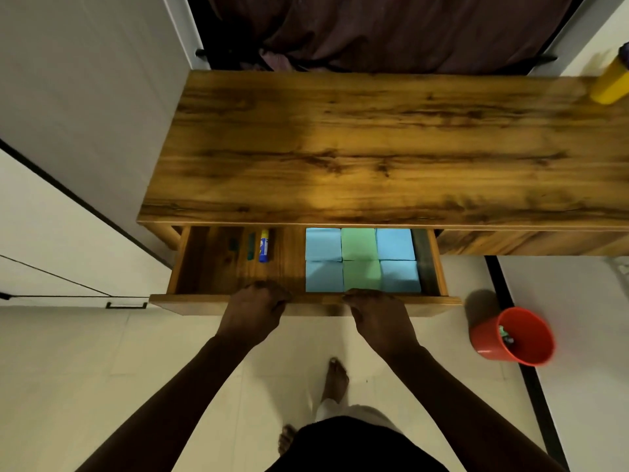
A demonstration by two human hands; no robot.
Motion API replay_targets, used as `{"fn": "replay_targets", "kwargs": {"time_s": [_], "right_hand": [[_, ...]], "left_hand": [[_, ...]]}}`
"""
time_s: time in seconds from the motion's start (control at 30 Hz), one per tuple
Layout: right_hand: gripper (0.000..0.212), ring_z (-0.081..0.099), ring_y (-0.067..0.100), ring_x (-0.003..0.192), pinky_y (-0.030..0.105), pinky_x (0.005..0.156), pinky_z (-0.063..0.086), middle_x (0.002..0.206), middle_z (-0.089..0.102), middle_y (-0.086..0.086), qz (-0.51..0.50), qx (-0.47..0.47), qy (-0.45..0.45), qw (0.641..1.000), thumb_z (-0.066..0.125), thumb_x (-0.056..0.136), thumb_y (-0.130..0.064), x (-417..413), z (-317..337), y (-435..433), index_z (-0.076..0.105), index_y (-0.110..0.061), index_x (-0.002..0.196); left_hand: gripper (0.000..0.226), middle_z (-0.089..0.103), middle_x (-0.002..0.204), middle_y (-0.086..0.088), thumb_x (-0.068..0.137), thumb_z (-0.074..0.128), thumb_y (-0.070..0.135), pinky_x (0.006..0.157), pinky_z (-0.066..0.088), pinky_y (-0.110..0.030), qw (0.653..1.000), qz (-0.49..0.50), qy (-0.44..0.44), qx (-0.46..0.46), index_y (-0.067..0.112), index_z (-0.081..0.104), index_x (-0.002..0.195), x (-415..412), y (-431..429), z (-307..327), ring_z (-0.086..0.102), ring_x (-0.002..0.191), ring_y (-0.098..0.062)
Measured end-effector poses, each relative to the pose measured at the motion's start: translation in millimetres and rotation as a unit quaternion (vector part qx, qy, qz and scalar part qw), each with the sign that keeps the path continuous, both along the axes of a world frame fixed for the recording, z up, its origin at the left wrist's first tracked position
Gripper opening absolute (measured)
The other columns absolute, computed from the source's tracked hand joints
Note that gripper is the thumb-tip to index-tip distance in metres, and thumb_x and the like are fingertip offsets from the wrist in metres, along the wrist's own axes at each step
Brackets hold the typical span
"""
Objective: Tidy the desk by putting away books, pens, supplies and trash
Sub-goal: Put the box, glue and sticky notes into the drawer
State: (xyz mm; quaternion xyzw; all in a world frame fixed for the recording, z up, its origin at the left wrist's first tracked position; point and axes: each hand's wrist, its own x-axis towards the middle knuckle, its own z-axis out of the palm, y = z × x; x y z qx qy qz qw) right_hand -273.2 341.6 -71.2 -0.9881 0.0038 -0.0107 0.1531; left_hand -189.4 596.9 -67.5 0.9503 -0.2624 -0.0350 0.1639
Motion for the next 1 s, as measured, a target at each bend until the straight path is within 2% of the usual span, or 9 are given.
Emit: {"fn": "replay_targets", "kwargs": {"time_s": [0.2,0.3,0.4,0.5,0.57,0.63,0.77,0.93,1.0], "right_hand": [[0.031,0.074,0.009,0.083,0.023,0.062,0.056,0.100,0.077,-0.017,0.019,-0.018,-0.015,1.000,0.081,0.072,-0.014,44.0,2.7,-12.8,0.079,-0.032,0.097],[0.034,0.074,0.012,0.088,0.026,0.065,0.059,0.103,0.076,-0.014,0.033,-0.024,-0.018,0.999,0.082,0.071,-0.012,65.7,-2.4,-21.0,0.079,-0.030,0.099],[0.032,0.067,0.017,0.111,0.035,0.081,0.062,0.117,0.071,-0.006,0.063,-0.049,-0.032,0.996,0.076,0.080,-0.012,86.6,-9.7,-32.0,0.077,-0.025,0.109],[0.037,0.049,0.022,0.137,0.041,0.103,0.053,0.144,0.057,0.000,0.089,-0.064,-0.061,0.992,0.069,0.089,-0.014,106.6,-10.0,-46.0,0.069,-0.021,0.125],[0.049,0.041,0.023,0.145,0.041,0.113,0.044,0.154,0.048,0.001,0.090,-0.066,-0.072,0.991,0.068,0.092,-0.019,117.0,-7.6,-53.4,0.058,-0.019,0.140],[0.056,0.039,0.024,0.147,0.040,0.117,0.040,0.156,0.046,0.001,0.091,-0.071,-0.073,0.991,0.069,0.093,-0.025,126.4,-7.2,-60.4,0.052,-0.019,0.147],[0.058,0.045,0.022,0.143,0.040,0.114,0.044,0.153,0.049,-0.001,0.096,-0.068,-0.054,0.992,0.071,0.091,-0.030,140.1,-11.0,-68.4,0.052,-0.021,0.146],[0.043,0.053,0.019,0.127,0.035,0.096,0.054,0.138,0.058,-0.007,0.084,-0.049,-0.074,0.993,0.067,0.091,-0.027,147.1,-3.9,-66.2,0.059,-0.027,0.134],[0.037,0.054,0.019,0.124,0.034,0.091,0.055,0.133,0.059,-0.008,0.073,-0.051,-0.082,0.993,0.064,0.093,-0.023,149.3,-3.4,-64.0,0.060,-0.028,0.130]], "left_hand": [[0.019,0.078,0.103,0.005,0.086,0.077,0.031,0.077,0.062,-0.034,1.000,0.008,-0.002,0.005,0.029,0.077,0.105,41.0,-14.2,1.0,0.074,0.093,-0.022],[0.020,0.077,0.103,0.003,0.085,0.077,0.027,0.072,0.062,-0.035,1.000,0.015,-0.005,0.015,0.031,0.076,0.105,58.4,-22.3,-0.1,0.074,0.091,-0.025],[0.032,0.073,0.117,-0.003,0.086,0.076,0.025,0.075,0.062,-0.041,0.999,0.014,-0.041,0.028,0.027,0.071,0.117,75.8,-29.7,-1.7,0.070,0.104,-0.031],[0.052,0.055,0.144,-0.005,0.089,0.072,0.026,0.098,0.053,-0.043,0.995,-0.004,-0.098,0.026,0.021,0.057,0.139,95.1,-36.1,-0.2,0.049,0.134,-0.032],[0.058,0.049,0.148,-0.004,0.090,0.070,0.027,0.105,0.048,-0.045,0.994,-0.003,-0.101,0.039,0.020,0.051,0.144,106.6,-38.0,0.6,0.042,0.139,-0.031],[0.060,0.046,0.153,-0.003,0.092,0.068,0.028,0.107,0.047,-0.047,0.995,0.003,-0.085,0.056,0.020,0.048,0.147,115.7,-39.5,-3.0,0.040,0.142,-0.031],[0.052,0.052,0.150,-0.002,0.095,0.066,0.030,0.098,0.055,-0.043,0.994,0.009,-0.086,0.068,0.019,0.055,0.144,123.9,-41.0,-10.5,0.043,0.143,-0.027],[0.038,0.064,0.139,-0.002,0.096,0.066,0.030,0.094,0.056,-0.041,0.989,0.020,-0.126,0.068,0.019,0.066,0.132,128.1,-44.8,-11.9,0.057,0.131,-0.026],[0.035,0.067,0.135,-0.003,0.094,0.069,0.027,0.087,0.060,-0.041,0.988,0.021,-0.143,0.063,0.018,0.069,0.128,127.9,-47.1,-12.4,0.061,0.127,-0.026]]}}
